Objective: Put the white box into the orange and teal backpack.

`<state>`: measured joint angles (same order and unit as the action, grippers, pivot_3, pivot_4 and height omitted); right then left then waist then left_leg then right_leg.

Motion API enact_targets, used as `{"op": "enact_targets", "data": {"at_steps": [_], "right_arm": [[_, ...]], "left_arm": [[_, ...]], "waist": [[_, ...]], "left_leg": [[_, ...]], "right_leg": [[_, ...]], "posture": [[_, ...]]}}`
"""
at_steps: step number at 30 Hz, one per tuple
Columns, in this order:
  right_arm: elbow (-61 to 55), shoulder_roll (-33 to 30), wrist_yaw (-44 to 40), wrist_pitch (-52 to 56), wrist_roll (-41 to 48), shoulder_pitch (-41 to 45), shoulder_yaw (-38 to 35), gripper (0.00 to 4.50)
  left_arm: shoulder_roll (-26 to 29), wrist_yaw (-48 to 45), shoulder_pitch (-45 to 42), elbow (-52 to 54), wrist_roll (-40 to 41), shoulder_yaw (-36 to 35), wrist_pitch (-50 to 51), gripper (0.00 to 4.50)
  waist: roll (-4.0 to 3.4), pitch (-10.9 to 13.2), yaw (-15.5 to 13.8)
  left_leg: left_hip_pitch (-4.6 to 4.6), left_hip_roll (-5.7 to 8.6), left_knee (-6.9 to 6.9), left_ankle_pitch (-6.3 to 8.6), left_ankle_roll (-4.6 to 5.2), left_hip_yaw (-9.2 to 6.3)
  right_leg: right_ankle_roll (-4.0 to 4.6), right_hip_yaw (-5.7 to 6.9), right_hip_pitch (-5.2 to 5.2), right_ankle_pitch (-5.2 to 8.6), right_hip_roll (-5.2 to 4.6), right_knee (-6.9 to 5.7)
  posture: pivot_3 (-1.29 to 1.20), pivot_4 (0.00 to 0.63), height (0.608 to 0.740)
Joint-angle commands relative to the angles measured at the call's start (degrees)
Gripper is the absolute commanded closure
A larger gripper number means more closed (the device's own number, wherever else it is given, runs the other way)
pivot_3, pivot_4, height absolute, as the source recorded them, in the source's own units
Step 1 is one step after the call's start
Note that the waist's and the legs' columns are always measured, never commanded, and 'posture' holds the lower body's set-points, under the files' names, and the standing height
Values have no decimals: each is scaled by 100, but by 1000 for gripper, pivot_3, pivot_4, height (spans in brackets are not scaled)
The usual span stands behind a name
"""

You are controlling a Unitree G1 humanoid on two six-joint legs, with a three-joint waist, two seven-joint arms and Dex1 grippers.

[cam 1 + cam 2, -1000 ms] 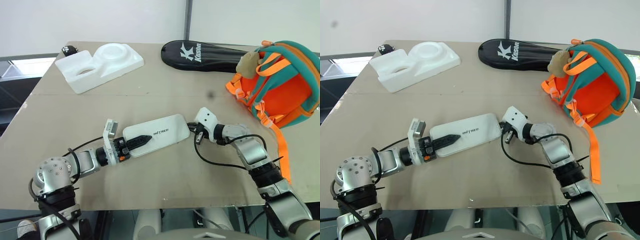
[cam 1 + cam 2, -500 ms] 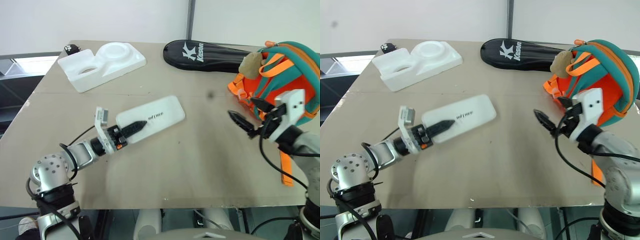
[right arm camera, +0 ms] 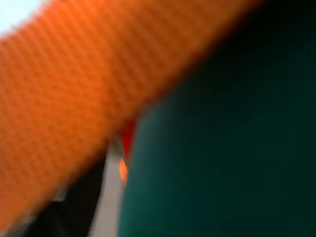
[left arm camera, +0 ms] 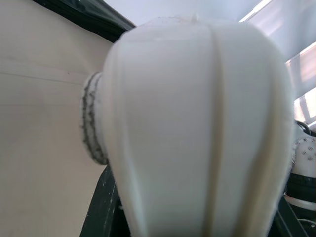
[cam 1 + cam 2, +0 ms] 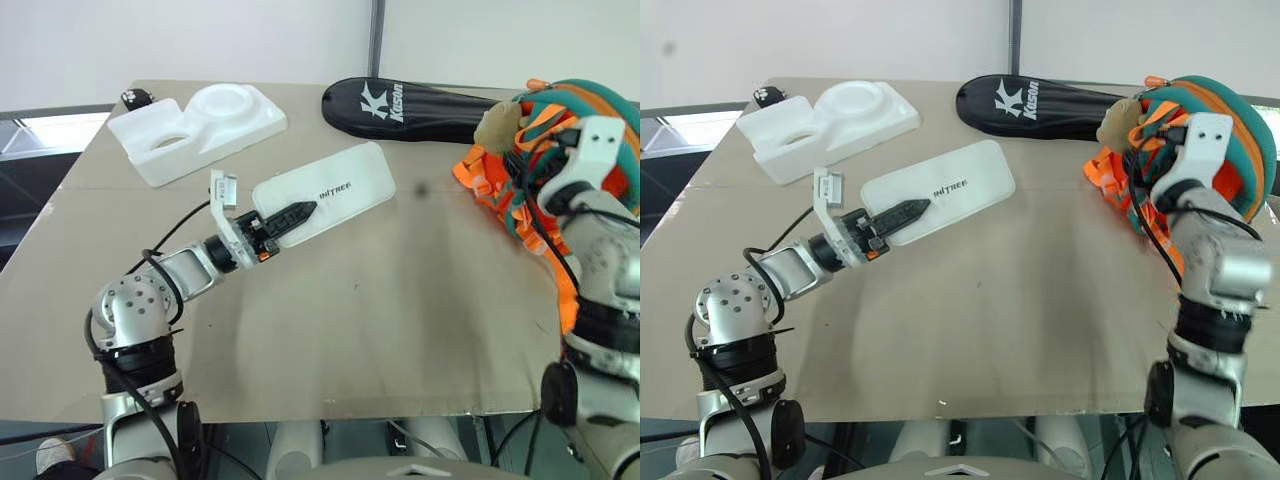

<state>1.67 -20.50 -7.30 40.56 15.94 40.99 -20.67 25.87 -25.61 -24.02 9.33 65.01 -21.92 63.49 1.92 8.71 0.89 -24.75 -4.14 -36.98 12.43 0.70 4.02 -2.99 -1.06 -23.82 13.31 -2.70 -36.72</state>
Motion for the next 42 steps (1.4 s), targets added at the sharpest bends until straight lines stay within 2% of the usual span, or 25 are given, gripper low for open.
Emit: {"op": "enact_targets", "data": {"at_steps": [1,3,6,7,11,15,18,23,25,28,32,38,42], "right_arm": [[465,-200,-403,-1037,-94,359,142,1841],[723,-300,-607,-1361,-120,533,237,2632],[1168,-453,-1257,-1783,18,984,432,4218],[1274,-478,-1453,-1891,64,1107,483,4468],[1434,-530,-2370,-2088,351,1557,717,4468],[815,-549,-3734,-1685,1129,1795,1014,4468],[403,-614,-4254,-1290,1561,1745,1118,4468],[-195,-793,-4742,-789,1900,1554,1415,4468],[-406,-882,-4907,-662,1892,1277,1636,4468],[-634,-1072,-5236,-626,1732,666,2081,4468],[-818,-1354,-5507,-499,1819,283,2186,4468],[-921,-1751,-5818,-388,1964,55,2091,4468],[-895,-1892,-5948,-412,2019,69,2029,4468]], "left_arm": [[-73,223,143,566,300,-195,-189,3414],[-129,381,231,656,378,-256,-236,3414],[-327,715,357,768,506,-351,-426,3414],[-382,817,372,781,564,-386,-486,3414],[-387,1020,426,844,659,-497,-693,3414],[-120,1050,436,934,257,-555,-1135,3414],[11,1159,388,914,-276,-469,-1572,3414],[391,925,533,1143,-680,-566,-1972,3414],[742,507,767,1240,-399,-774,-1830,3414],[1557,-791,1438,1518,-33,-1351,-1702,3414],[2489,-2008,2139,1408,456,-2184,-1443,3414],[3151,-2796,2233,1391,488,-2225,-1375,3414],[3513,-3747,2312,1238,-447,-1735,-2011,3414]], "waist": [[0,0,-12],[-5,3,-2],[-13,9,-3],[-14,12,-2],[-19,16,9],[-25,20,18],[-26,21,-8],[-23,23,-69],[-22,23,-71],[-7,21,-38],[-16,31,-28],[-10,28,-44],[-10,28,-32]], "left_leg": [[0,0,1,0,0,0],[0,0,9,0,0,4],[1,0,11,0,0,6],[2,0,10,0,0,6],[5,-2,11,0,0,2],[1,-2,14,0,0,7],[-1,-3,25,-1,-1,8],[-11,-2,25,0,-2,10],[-12,-3,25,0,-2,11],[-10,-4,26,1,-3,10],[-9,-6,25,1,-4,14],[10,-6,11,0,-2,11],[9,-6,4,0,-2,16]], "right_leg": [[0,0,0,0,0,1],[-3,-3,0,2,-1,6],[-3,-3,-1,2,-2,7],[-4,-3,-1,1,-2,5],[-3,0,-2,1,1,-3],[-3,-5,-10,1,1,-1],[-2,-3,-14,2,1,4],[-3,4,-14,2,-2,17],[-3,4,-13,2,-4,19],[-1,8,-13,3,-5,20],[0,11,-19,3,-8,12],[25,15,-6,17,-12,0],[25,11,-7,17,-12,-1]], "posture": [[0,150,740],[0,150,740],[0,150,740],[0,150,740],[0,150,740],[0,150,740],[0,150,740],[0,150,740],[0,150,740],[0,150,740],[0,150,740],[0,150,740],[0,150,740]]}}
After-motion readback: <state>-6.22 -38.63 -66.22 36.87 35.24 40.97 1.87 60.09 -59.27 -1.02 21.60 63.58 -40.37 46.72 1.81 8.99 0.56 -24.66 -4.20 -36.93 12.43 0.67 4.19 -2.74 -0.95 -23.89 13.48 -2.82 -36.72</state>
